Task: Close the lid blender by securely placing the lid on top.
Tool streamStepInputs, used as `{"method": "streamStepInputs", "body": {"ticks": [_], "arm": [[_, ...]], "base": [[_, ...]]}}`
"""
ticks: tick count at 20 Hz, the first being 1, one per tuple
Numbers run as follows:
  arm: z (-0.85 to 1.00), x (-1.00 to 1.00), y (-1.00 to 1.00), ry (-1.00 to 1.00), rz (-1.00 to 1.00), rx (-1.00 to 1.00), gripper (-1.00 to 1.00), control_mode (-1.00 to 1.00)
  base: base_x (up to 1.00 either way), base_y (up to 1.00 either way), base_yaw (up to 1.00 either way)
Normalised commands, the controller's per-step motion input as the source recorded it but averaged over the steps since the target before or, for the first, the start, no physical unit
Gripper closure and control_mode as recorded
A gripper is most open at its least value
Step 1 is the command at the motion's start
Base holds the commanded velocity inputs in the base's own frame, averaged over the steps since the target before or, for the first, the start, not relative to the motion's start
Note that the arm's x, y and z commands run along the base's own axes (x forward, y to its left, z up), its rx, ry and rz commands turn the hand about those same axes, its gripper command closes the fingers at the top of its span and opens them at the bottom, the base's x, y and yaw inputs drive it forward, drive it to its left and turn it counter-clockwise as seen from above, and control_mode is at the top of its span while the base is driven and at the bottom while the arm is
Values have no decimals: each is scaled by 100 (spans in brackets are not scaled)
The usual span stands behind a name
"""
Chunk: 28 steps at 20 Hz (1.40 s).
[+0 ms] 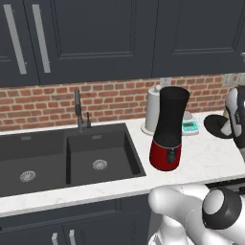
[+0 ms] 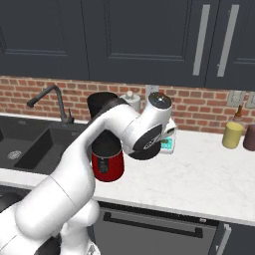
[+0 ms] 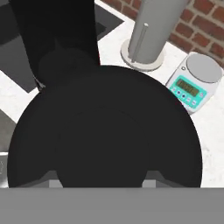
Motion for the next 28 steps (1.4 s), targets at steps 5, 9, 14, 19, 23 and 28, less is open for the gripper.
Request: {"method": "streamStepInputs", "body": {"ticks": [5,9,14,19,23,28], "arm": [[92,-10,5,-2,0,1,100,-100],[80,-3,18,0,0,0,100,-100],[60,0,27,0,0,0,100,-100],[33,0,31,0,0,0,100,-100],[6,0,35,0,0,0,100,-100],[0,4,40,0,-2,0,100,-100]], "base": [[0,0,0],[0,0,0],[0,0,0],[0,0,0],[0,0,0],[0,0,0]]}}
